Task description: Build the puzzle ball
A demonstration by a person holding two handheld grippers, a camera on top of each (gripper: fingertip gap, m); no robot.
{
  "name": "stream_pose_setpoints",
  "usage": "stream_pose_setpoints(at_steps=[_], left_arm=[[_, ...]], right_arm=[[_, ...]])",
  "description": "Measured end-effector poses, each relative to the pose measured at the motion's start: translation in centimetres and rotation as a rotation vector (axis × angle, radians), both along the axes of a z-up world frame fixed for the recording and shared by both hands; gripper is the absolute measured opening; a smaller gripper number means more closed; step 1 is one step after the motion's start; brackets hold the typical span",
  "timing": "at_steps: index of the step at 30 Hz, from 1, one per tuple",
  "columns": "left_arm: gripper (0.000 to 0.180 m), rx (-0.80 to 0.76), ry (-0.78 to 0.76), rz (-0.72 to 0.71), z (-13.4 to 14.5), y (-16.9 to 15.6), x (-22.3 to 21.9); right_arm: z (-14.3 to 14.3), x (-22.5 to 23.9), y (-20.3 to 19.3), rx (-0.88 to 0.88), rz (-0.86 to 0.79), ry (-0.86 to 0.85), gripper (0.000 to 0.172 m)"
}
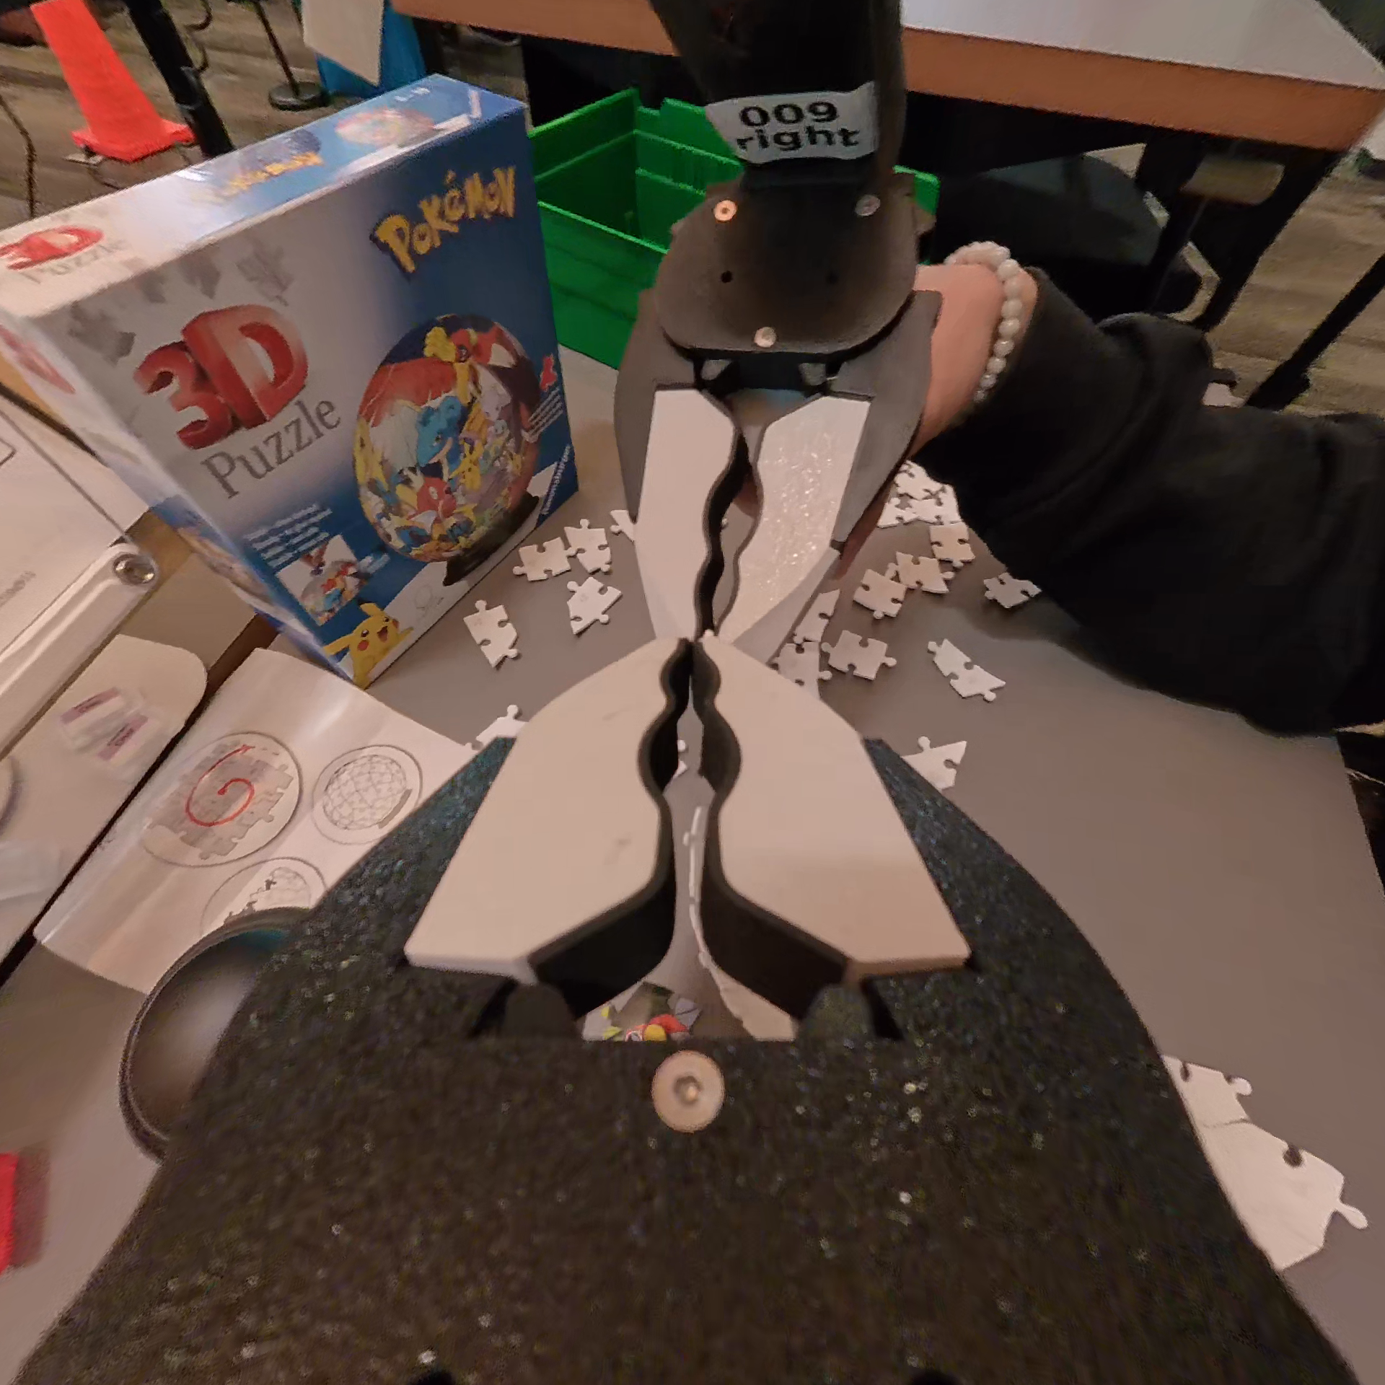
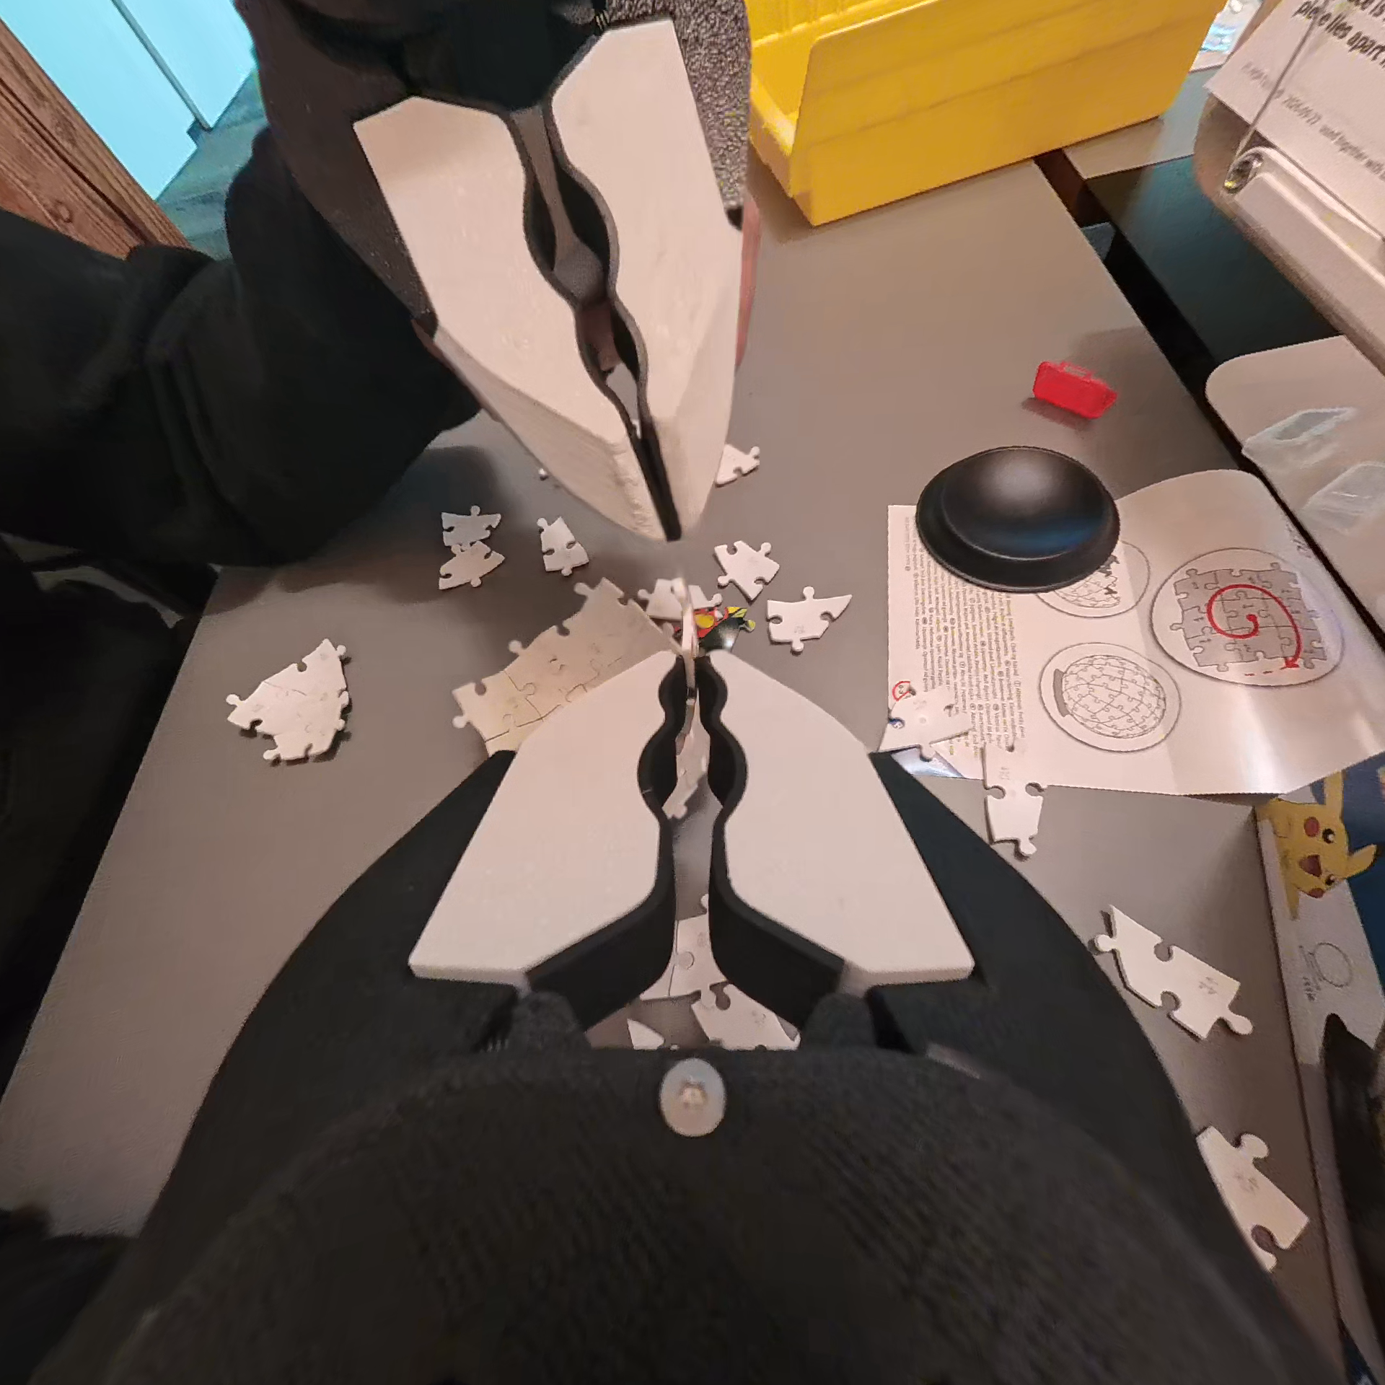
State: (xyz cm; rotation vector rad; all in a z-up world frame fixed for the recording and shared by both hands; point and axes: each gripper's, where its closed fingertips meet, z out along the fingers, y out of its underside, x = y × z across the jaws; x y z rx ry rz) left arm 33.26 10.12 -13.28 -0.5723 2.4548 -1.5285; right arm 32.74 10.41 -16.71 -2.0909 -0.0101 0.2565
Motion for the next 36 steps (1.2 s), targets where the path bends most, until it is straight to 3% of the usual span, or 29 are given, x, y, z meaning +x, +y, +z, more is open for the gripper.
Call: stream_pose_setpoints(at_steps=[6,13,15,17,20,25,28,34,36], left_arm=[[0.018,0.1,0.005,-0.037,-1.4,-0.4,-0.9],[0.004,0.201,0.015,-0.025,-2.8,-0.1,-0.8],[0.001,0.151,0.006,0.033,-2.1,0.1,0.3],[0.001,0.013,0.006,0.127,-0.3,0.7,1.8],[0.001,-0.204,-0.011,0.192,2.9,1.7,2.8],[0.001,-0.309,-0.016,0.193,4.3,2.0,2.8],[0.001,-0.33,0.011,0.156,4.2,1.4,2.5],[0.002,-0.188,0.024,0.119,2.3,1.8,1.9],[0.018,-0.058,-0.007,0.123,1.0,2.4,1.8]], right_arm=[[-1.1,-0.7,0.2,-0.079,0.043,-0.086,0.002],[-0.5,-0.6,0.3,-0.045,0.026,-0.096,0.003],[-0.2,0.4,0.4,0.001,-0.029,-0.078,0.011],[-0.2,1.2,0.2,0.011,-0.065,-0.069,0.026],[1.1,2.1,0.6,0.126,-0.125,-0.039,0.033],[6.2,3.0,1.1,0.465,-0.194,0.134,0.026],[7.9,3.5,0.6,0.573,-0.219,0.135,0.006],[6.2,2.7,0.8,0.396,-0.163,-0.041,0.002],[5.0,2.7,0.8,0.299,-0.164,-0.117,0.002]])
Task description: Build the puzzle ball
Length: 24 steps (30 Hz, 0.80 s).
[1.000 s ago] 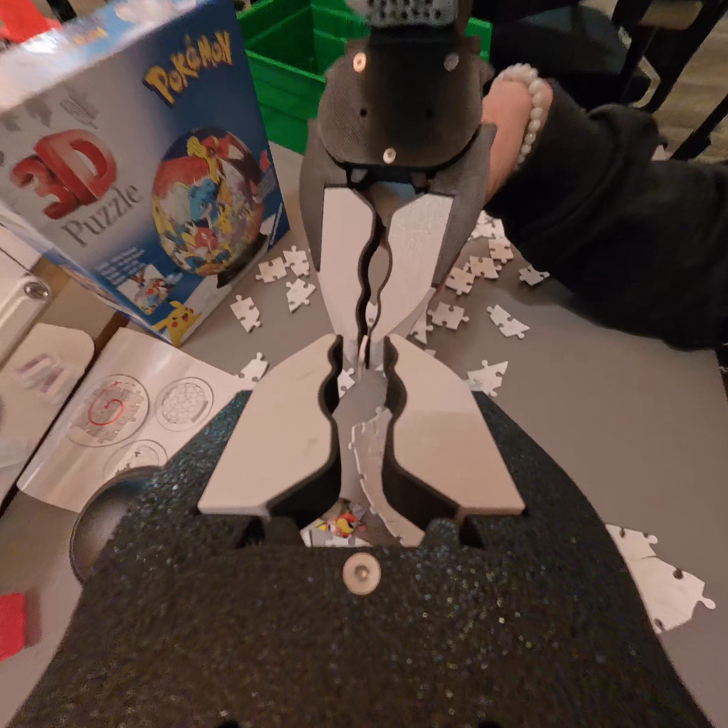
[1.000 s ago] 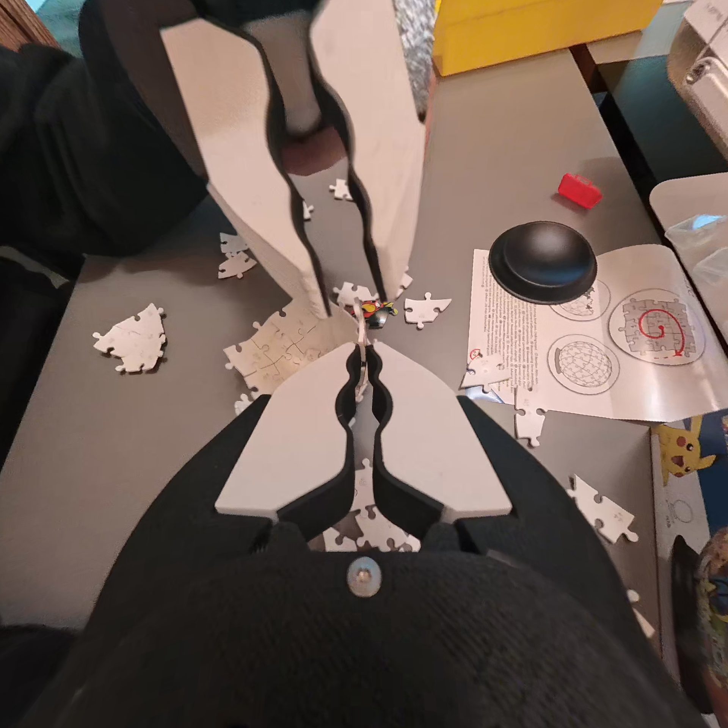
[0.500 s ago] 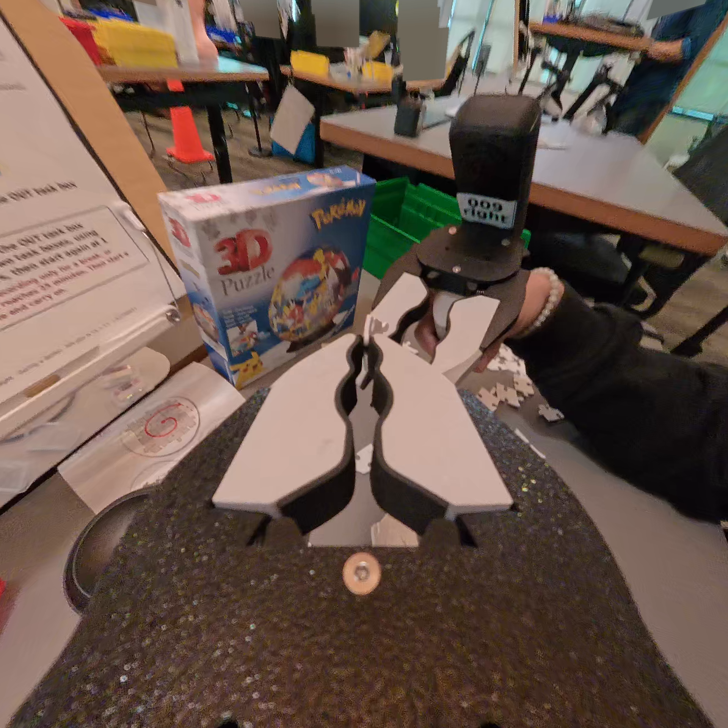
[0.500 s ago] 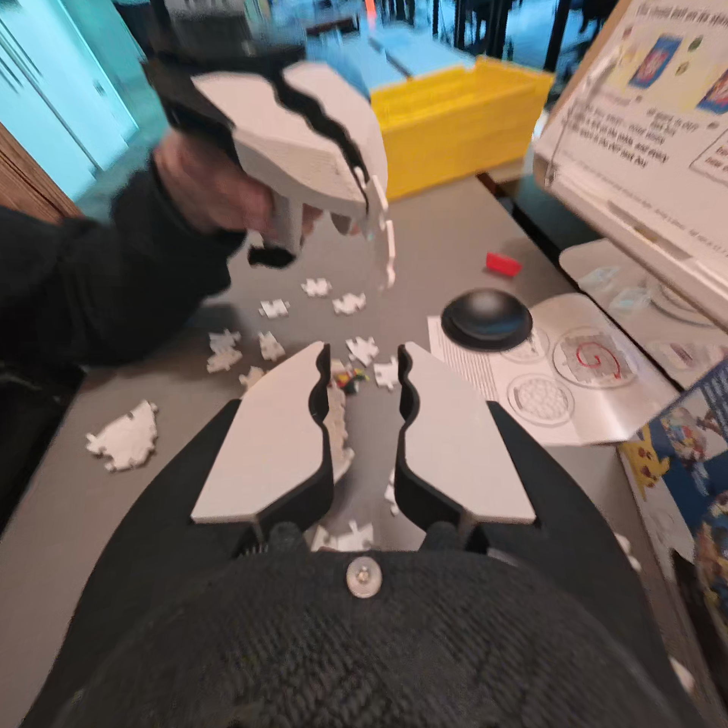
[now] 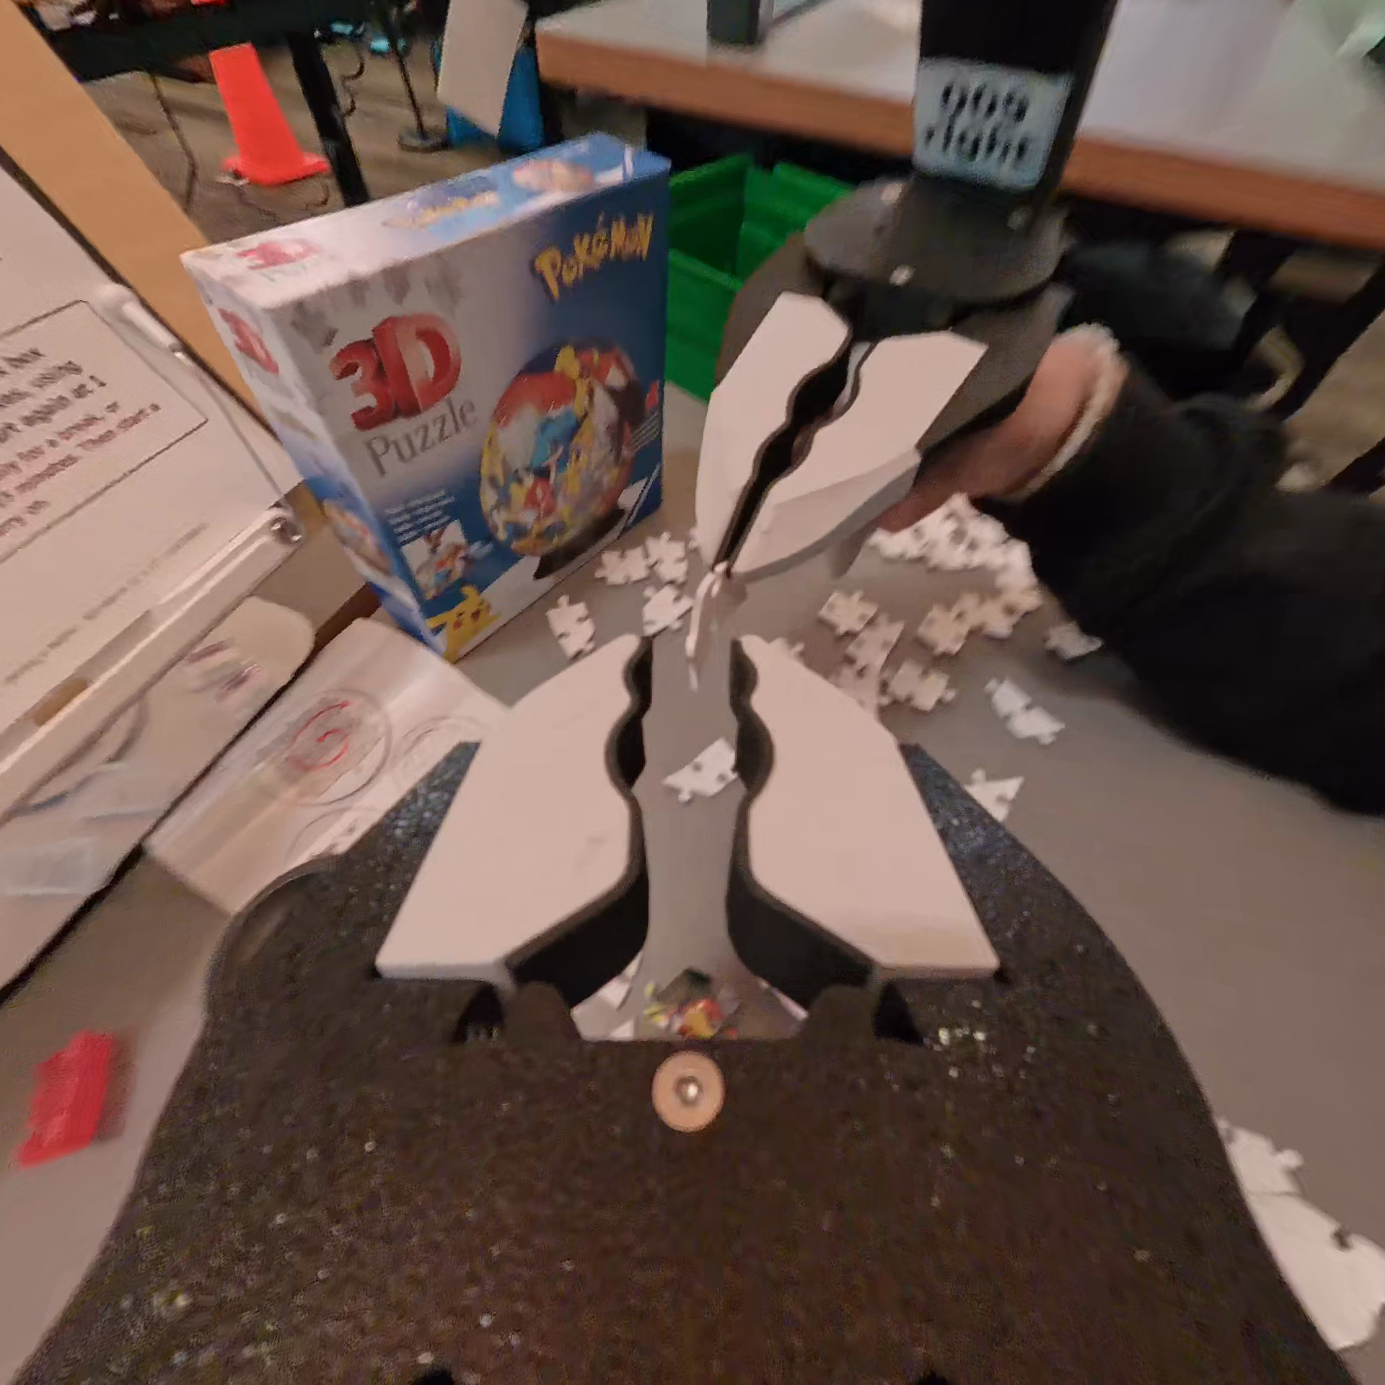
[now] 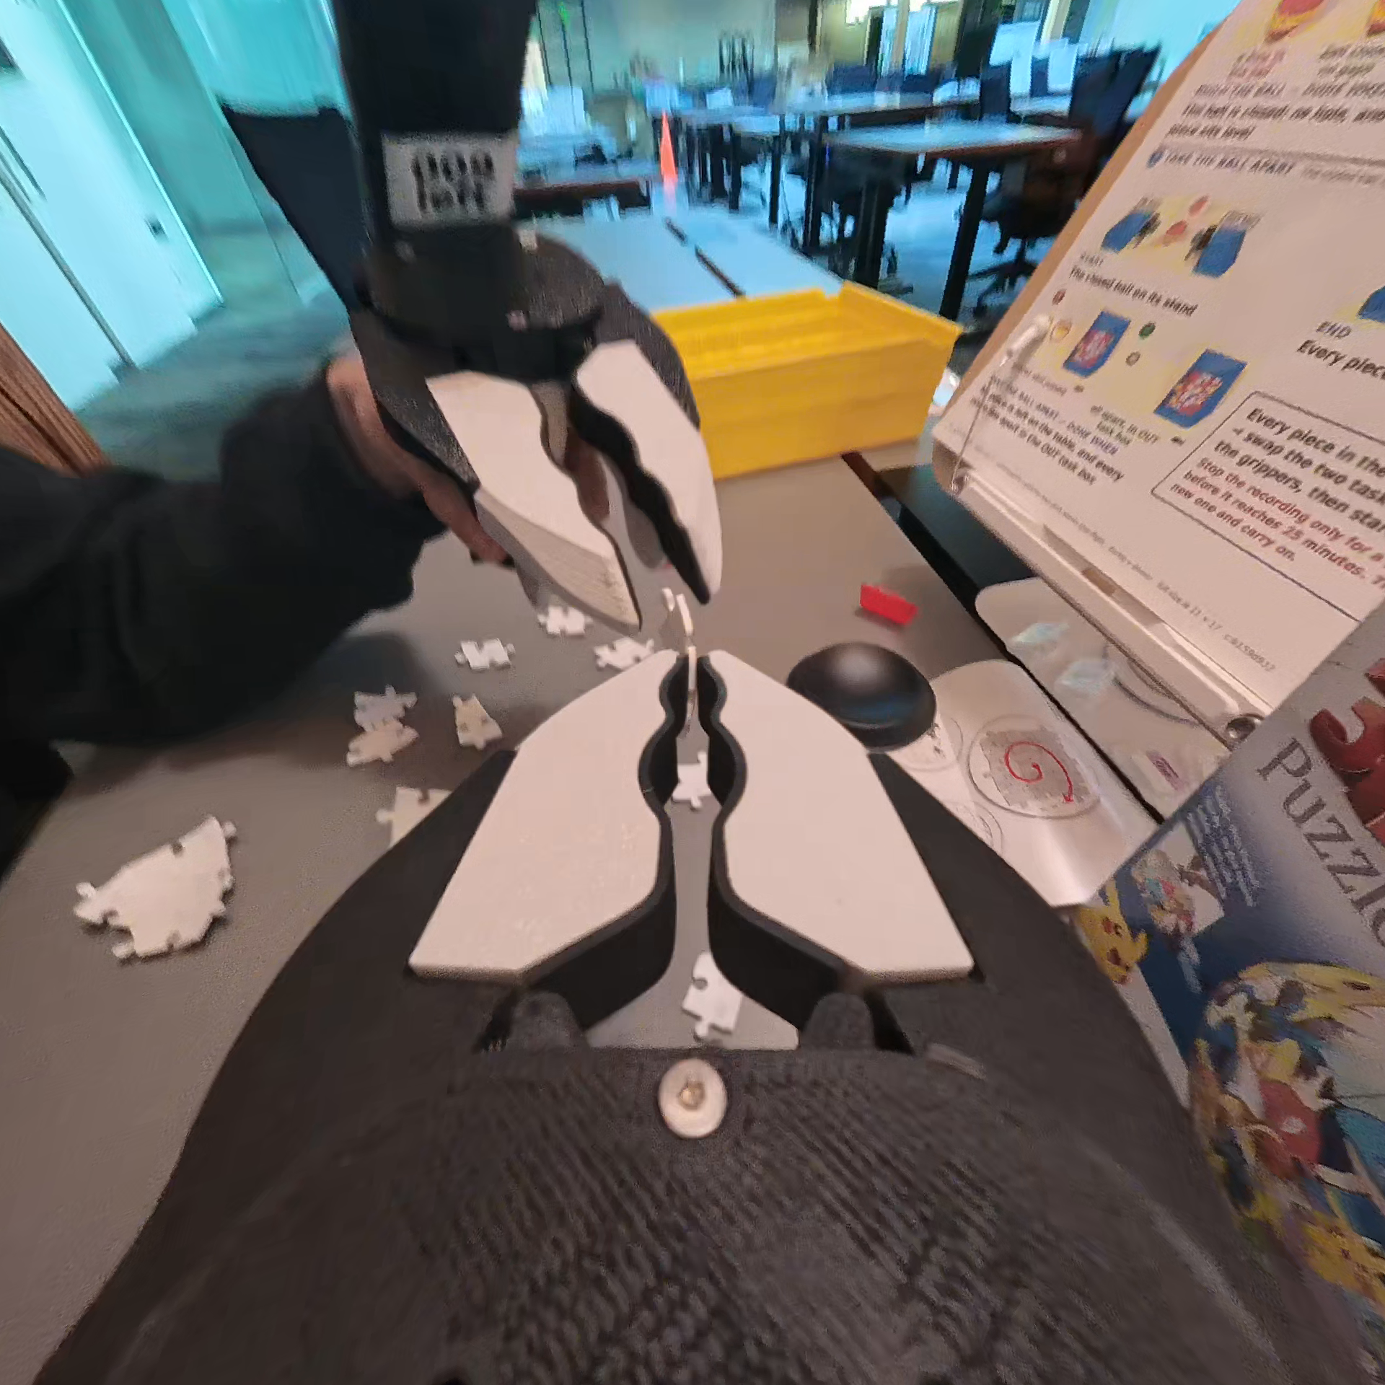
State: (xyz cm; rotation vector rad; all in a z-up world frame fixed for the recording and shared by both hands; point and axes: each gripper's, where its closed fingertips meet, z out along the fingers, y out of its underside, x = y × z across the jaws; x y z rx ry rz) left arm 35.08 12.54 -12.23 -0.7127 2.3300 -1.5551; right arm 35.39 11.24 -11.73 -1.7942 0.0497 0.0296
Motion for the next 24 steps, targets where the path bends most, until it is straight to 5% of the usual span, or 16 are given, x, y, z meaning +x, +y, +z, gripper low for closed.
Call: stream_pose_setpoints(at_steps=[7,11,14,24], left_arm=[[0.001,0.19,-0.018,-0.042,-2.0,0.1,-0.8],[0.001,0.081,-0.004,0.039,-1.0,0.5,0.5],[0.001,0.014,-0.018,0.04,-0.1,0.2,0.7],[0.001,-0.045,-0.105,0.037,1.4,-0.8,0.6]], right_arm=[[-0.8,-1.0,0.7,-0.061,0.032,-0.073,0.002],[0.7,-0.2,0.9,0.077,-0.018,-0.037,0.018],[1.7,0.5,0.6,0.145,-0.056,-0.01,0.003],[3.3,0.0,0.0,0.299,0.014,0.056,0.012]])
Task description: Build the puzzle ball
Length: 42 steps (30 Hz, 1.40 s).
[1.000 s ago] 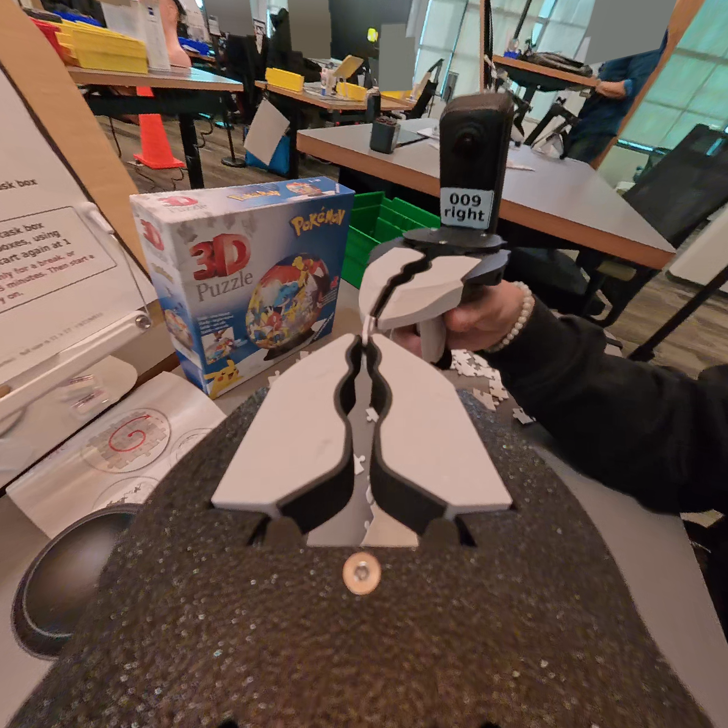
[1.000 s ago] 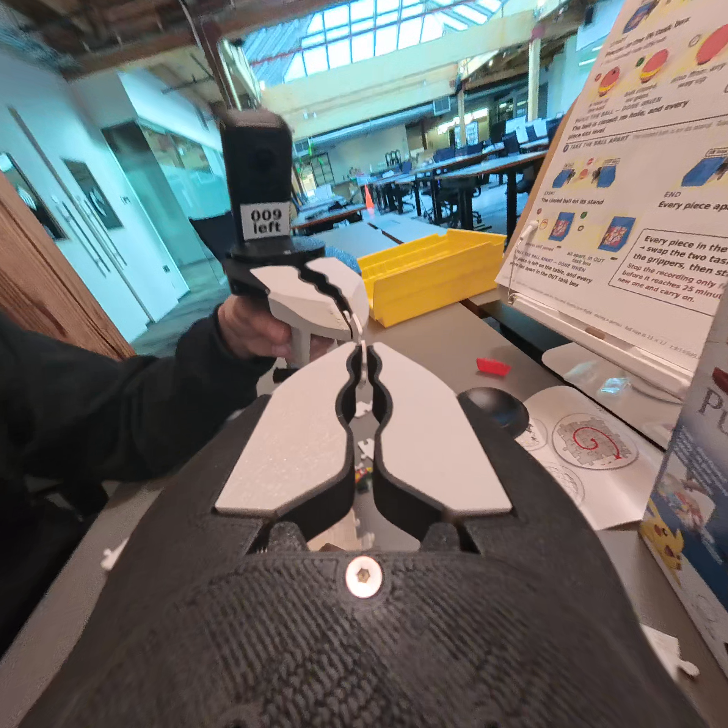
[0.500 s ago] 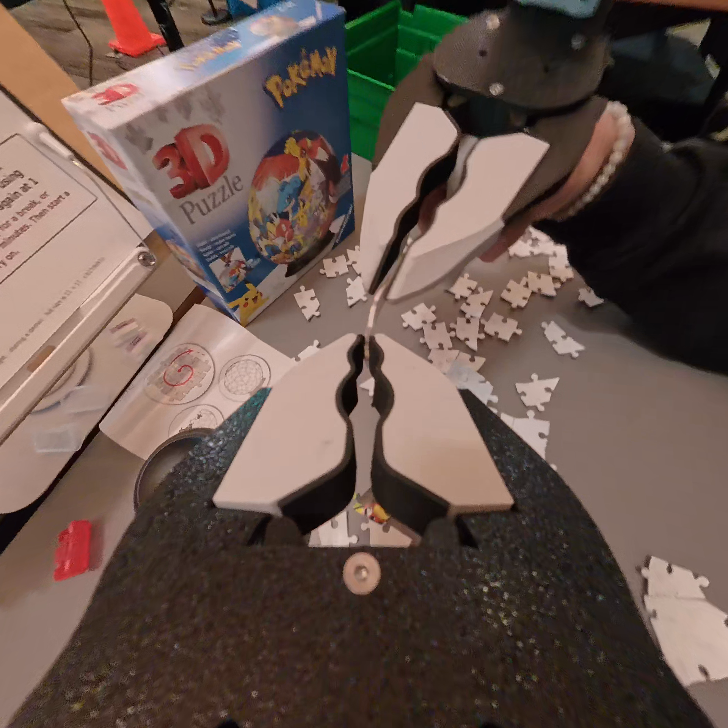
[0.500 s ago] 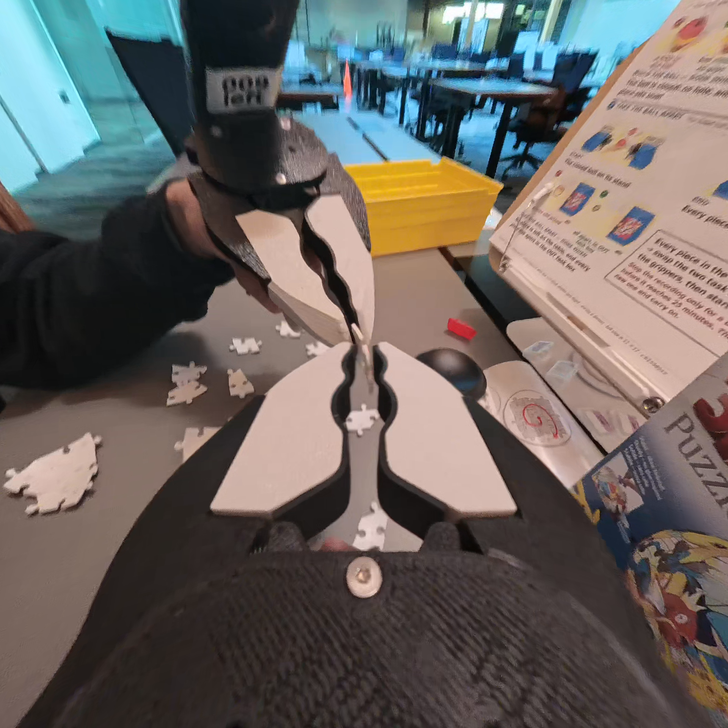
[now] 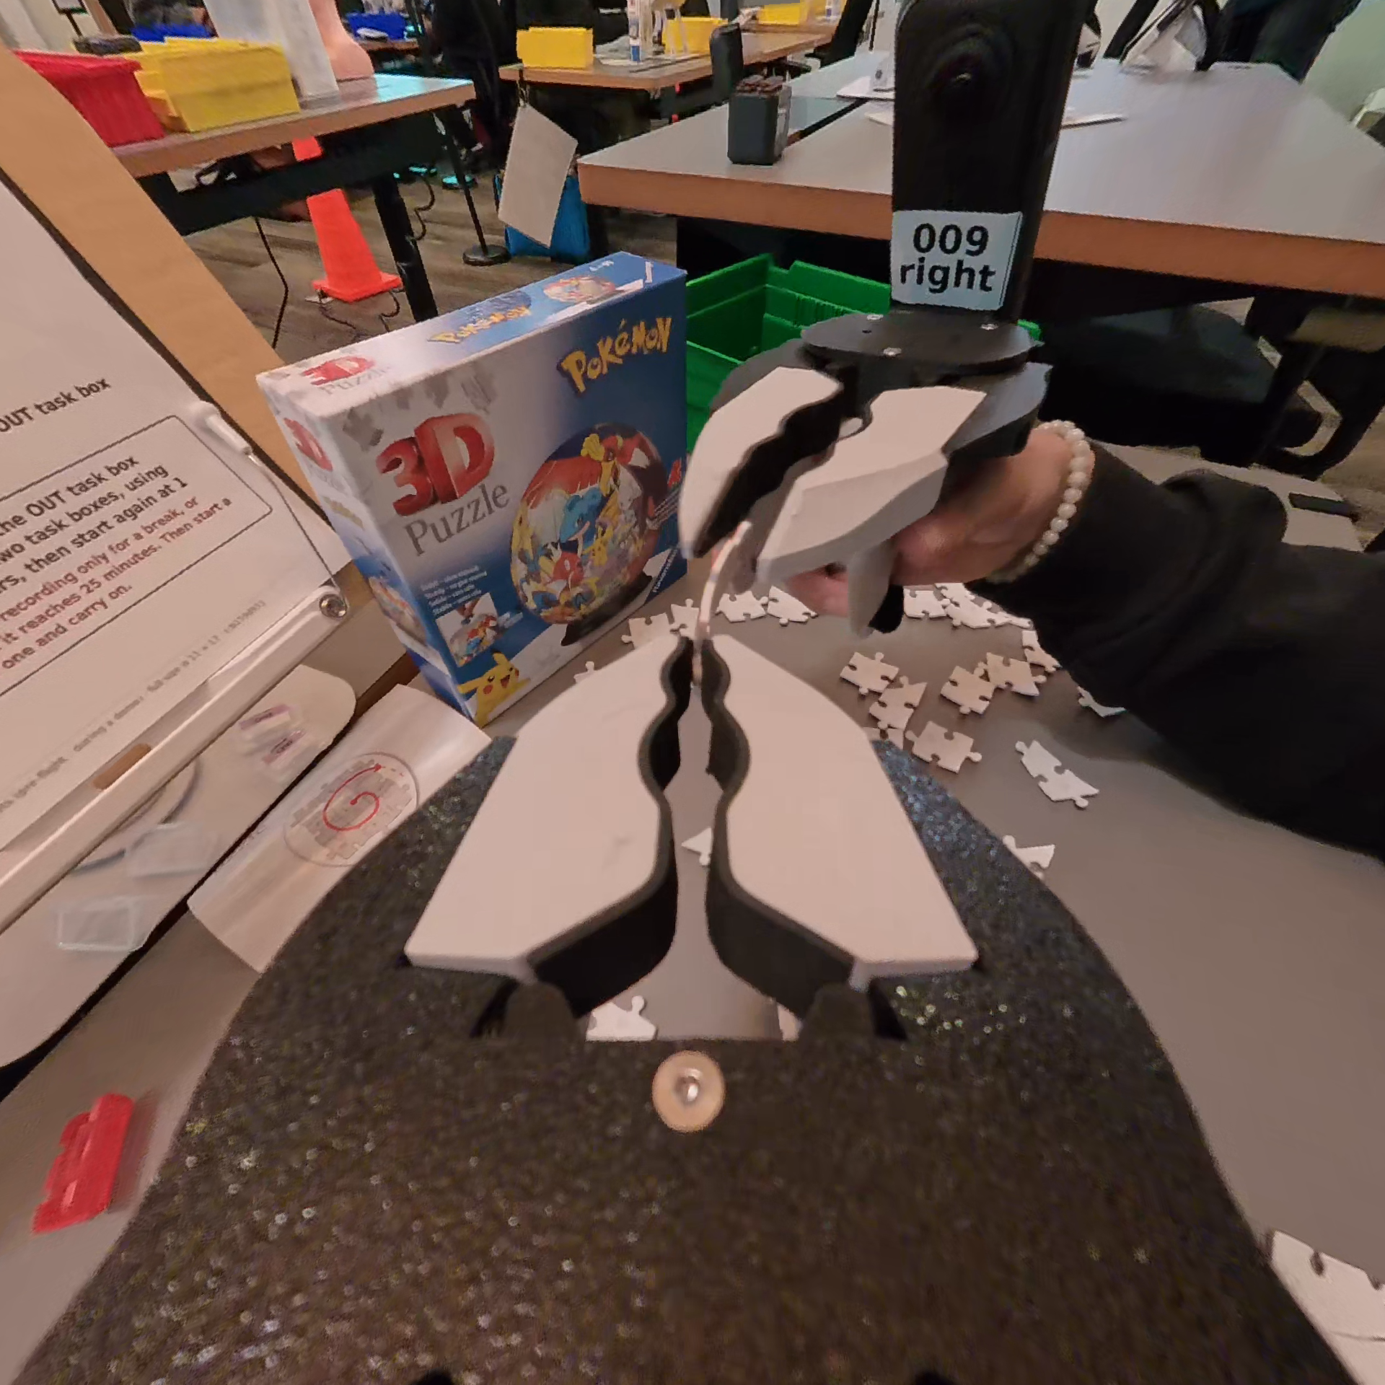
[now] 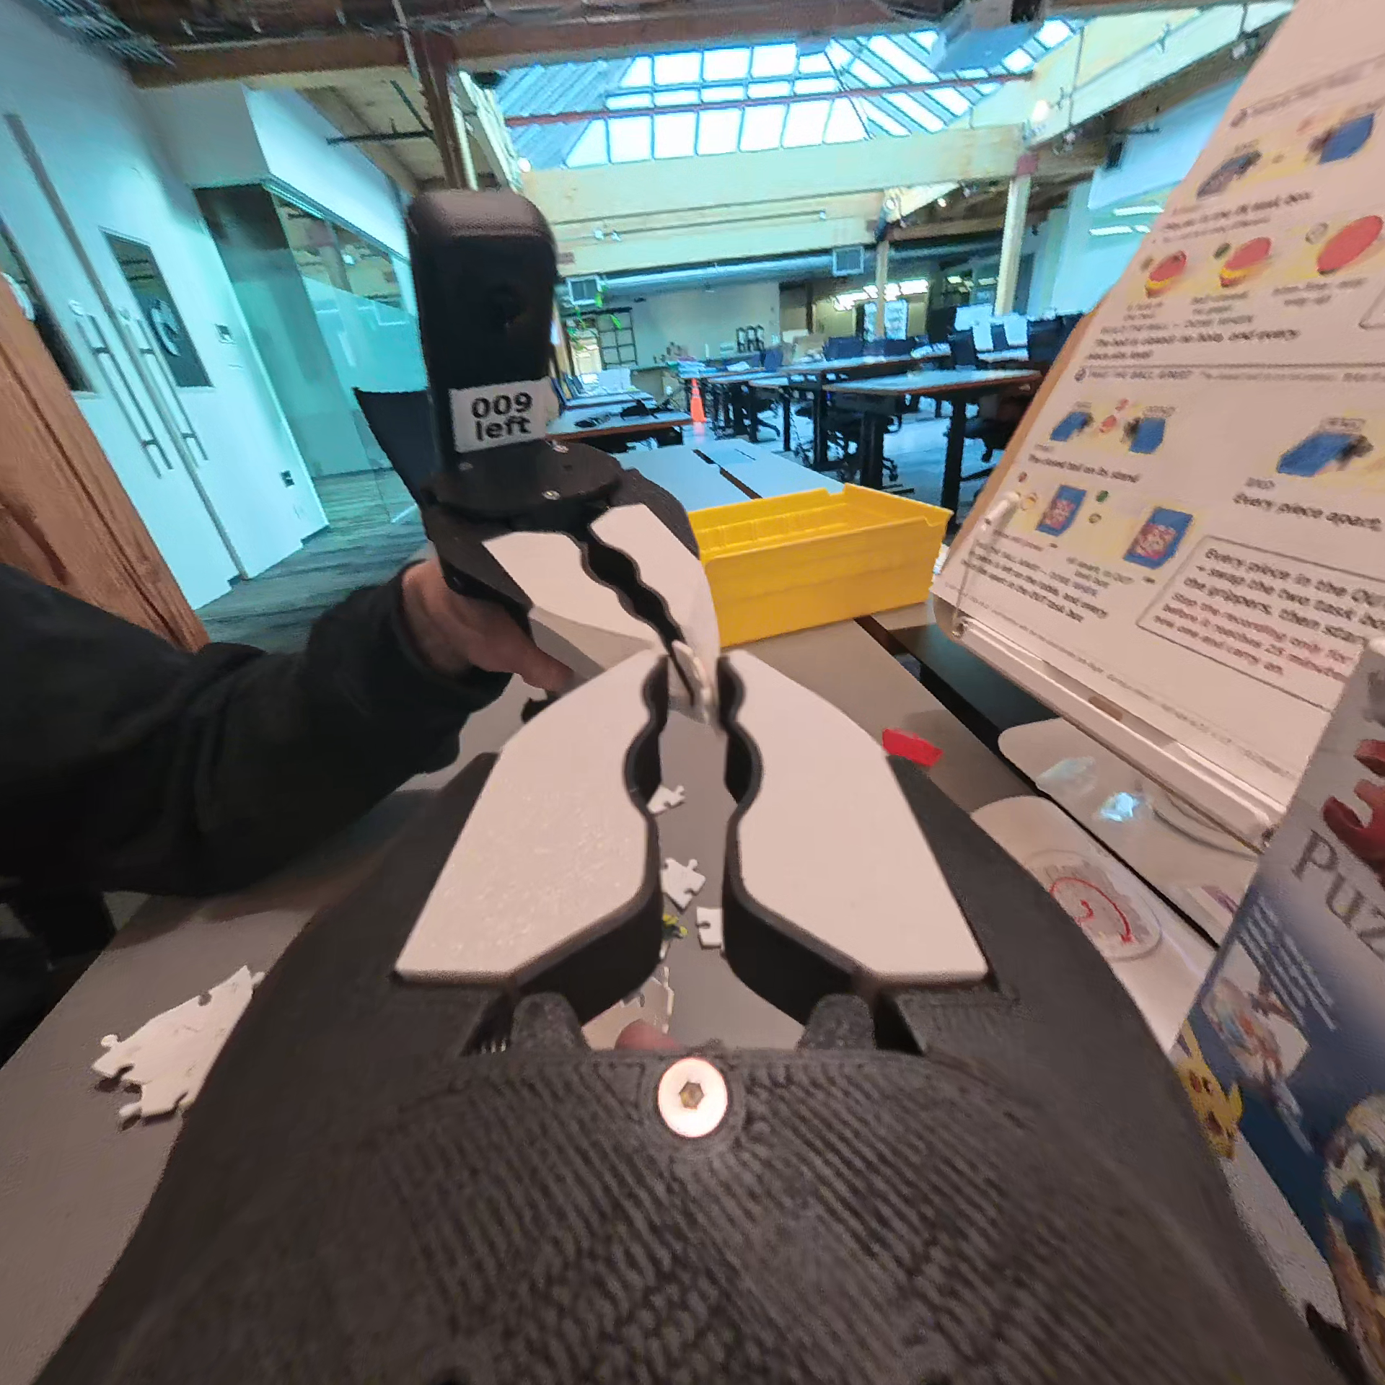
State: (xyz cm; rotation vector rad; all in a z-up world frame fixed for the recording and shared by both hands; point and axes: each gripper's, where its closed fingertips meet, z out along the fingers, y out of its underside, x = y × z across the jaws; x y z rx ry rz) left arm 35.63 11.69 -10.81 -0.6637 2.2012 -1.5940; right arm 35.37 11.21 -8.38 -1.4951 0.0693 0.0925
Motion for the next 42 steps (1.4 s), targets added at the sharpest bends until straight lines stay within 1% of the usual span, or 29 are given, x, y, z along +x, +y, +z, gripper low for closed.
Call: stream_pose_setpoints(at_steps=[1,2,4,6,10,12,22,25,29,31,34,38,39,40,42], left_arm=[[0.001,0.001,-0.009,-0.004,0.0,-0.1,0.0],[0.001,0.007,-0.019,-0.006,0.0,-0.2,-0.1],[0.002,0.066,-0.05,-0.011,-0.4,-0.3,-0.1],[0.002,0.161,-0.097,0.006,-1.2,-0.3,0.0],[0.003,0.402,-0.222,0.082,-2.9,0.3,1.0],[0.003,0.446,-0.235,0.108,-3.2,0.5,1.3],[0.001,0.369,-0.159,0.107,-3.2,0.2,1.3],[0.001,0.289,-0.114,0.089,-2.8,-0.1,1.0],[0.001,0.151,-0.059,0.081,-1.6,0.0,0.9],[0.001,0.062,-0.032,0.046,-0.8,-0.3,0.5],[0.001,-0.024,0.014,-0.014,-0.2,-0.8,-0.2],[0.001,-0.034,0.046,-0.063,-0.5,-1.3,-0.8],[0.001,-0.025,0.053,-0.07,-0.7,-1.4,-0.9],[0.001,-0.017,0.061,-0.073,-0.9,-1.4,-0.9],[0.001,-0.016,0.079,-0.074,-1.0,-1.4,-1.0]], right_arm=[[0.1,0.1,0.0,0.007,-0.012,-0.01,0.005],[0.1,0.1,0.0,0.0,-0.016,-0.024,0.003],[-0.5,-0.1,-0.2,-0.042,0.012,-0.036,0.002],[-1.1,0.0,-0.1,-0.092,0.005,-0.068,0.002],[-2.1,0.2,0.2,-0.173,-0.027,-0.138,0.002],[-2.4,0.3,0.2,-0.192,-0.034,-0.15,0.002],[-2.3,0.3,-0.1,-0.181,-0.045,-0.176,0.002],[-1.6,0.2,-0.4,-0.132,-0.039,-0.169,0.003],[-0.8,0.6,-1.3,-0.086,-0.056,-0.143,0.013],[-0.6,0.1,-1.3,-0.067,-0.019,-0.128,0.02],[-0.3,-0.7,-1.0,-0.043,0.028,-0.11,0.023],[-0.3,-0.8,-0.5,-0.044,0.023,-0.116,0.018],[-0.1,-0.7,-0.5,-0.035,0.013,-0.127,0.014],[0.0,-0.9,-0.5,-0.031,0.019,-0.141,0.005],[-0.3,-0.9,-0.4,-0.059,0.003,-0.18,0.004]])
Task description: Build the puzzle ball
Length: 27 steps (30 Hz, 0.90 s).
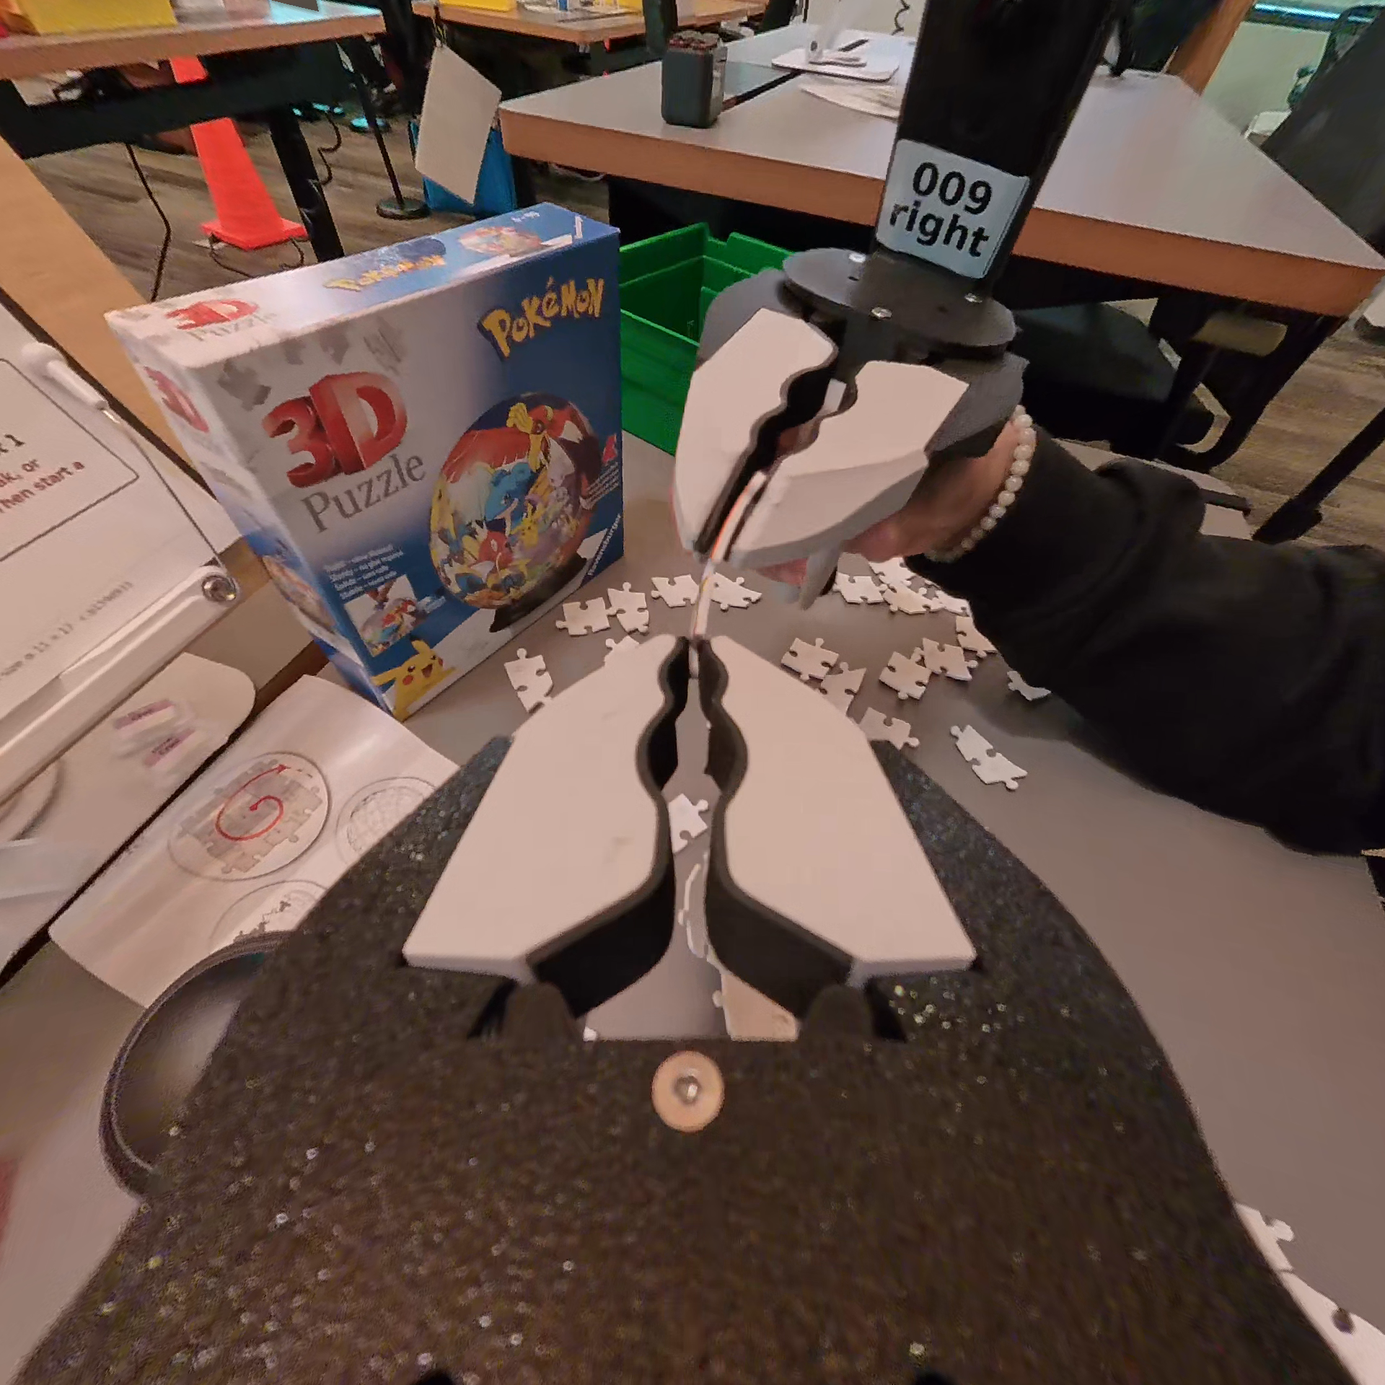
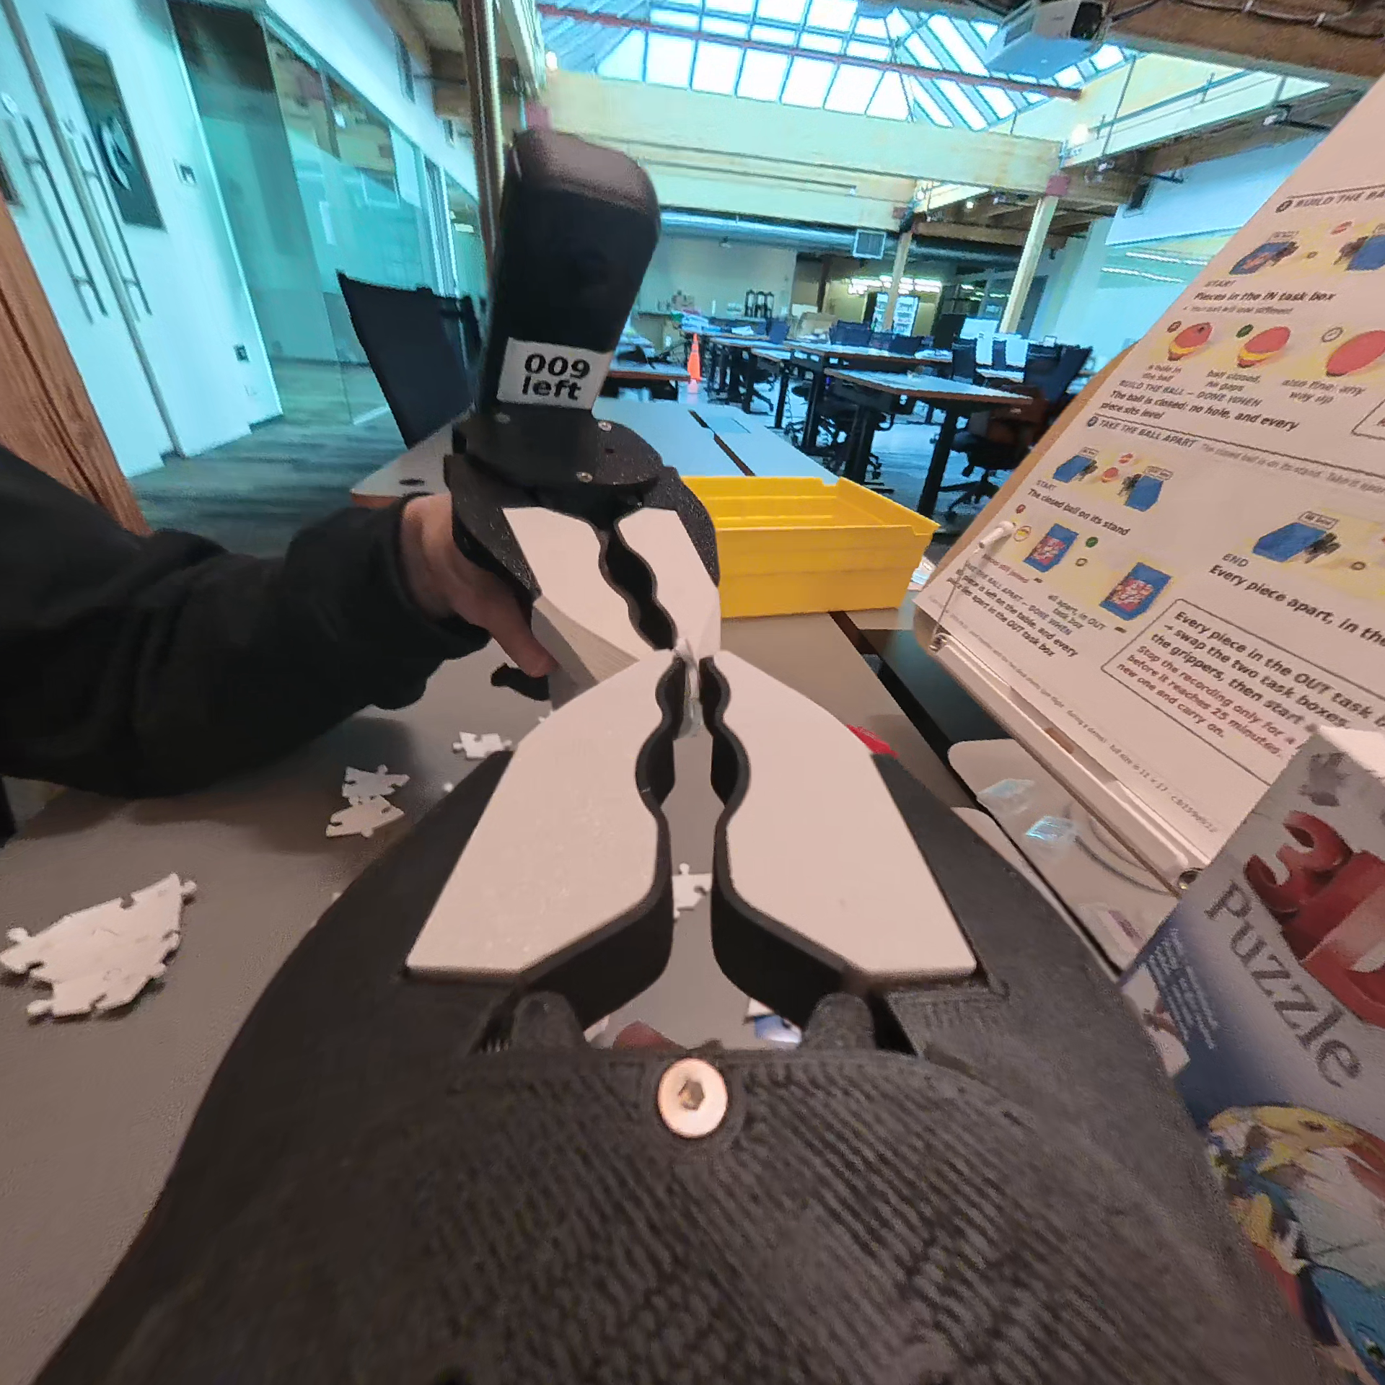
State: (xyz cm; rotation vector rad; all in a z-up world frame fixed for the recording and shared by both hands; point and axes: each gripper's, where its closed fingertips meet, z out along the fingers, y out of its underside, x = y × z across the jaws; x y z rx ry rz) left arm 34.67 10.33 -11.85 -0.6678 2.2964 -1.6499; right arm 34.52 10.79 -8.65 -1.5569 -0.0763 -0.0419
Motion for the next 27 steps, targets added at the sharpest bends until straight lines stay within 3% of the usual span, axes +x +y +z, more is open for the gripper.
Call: stream_pose_setpoints(at_steps=[4,6,7,9,13,19,27], left_arm=[[0.004,0.014,0.06,-0.04,-0.4,0.3,-0.9],[0.018,0.109,0.097,-0.001,-1.6,1.4,-1.2],[0.029,0.164,0.121,0.039,-2.5,2.2,-1.2],[0.032,0.225,0.2,0.117,-4.2,4.0,-1.8],[0.048,0.233,0.44,0.211,-8.1,6.1,-4.6],[0.048,0.195,0.642,0.248,-12.6,5.9,-7.3],[0.031,0.197,0.736,0.182,-14.6,4.1,-7.7]], right_arm=[[-0.5,-0.5,0.4,-0.065,0.009,-0.033,0.002],[-1.2,-0.6,0.7,-0.11,0.022,-0.026,0.002],[-1.7,-0.7,1.0,-0.134,0.05,-0.012,0.002],[-3.0,-1.1,1.8,-0.186,0.145,0.041,0.002],[-5.8,-2.2,4.1,-0.282,0.361,0.106,0.002],[-9.9,-3.5,5.8,-0.511,0.535,0.145,0.002],[-12.9,-4.5,5.7,-0.665,0.598,0.204,0.002]])
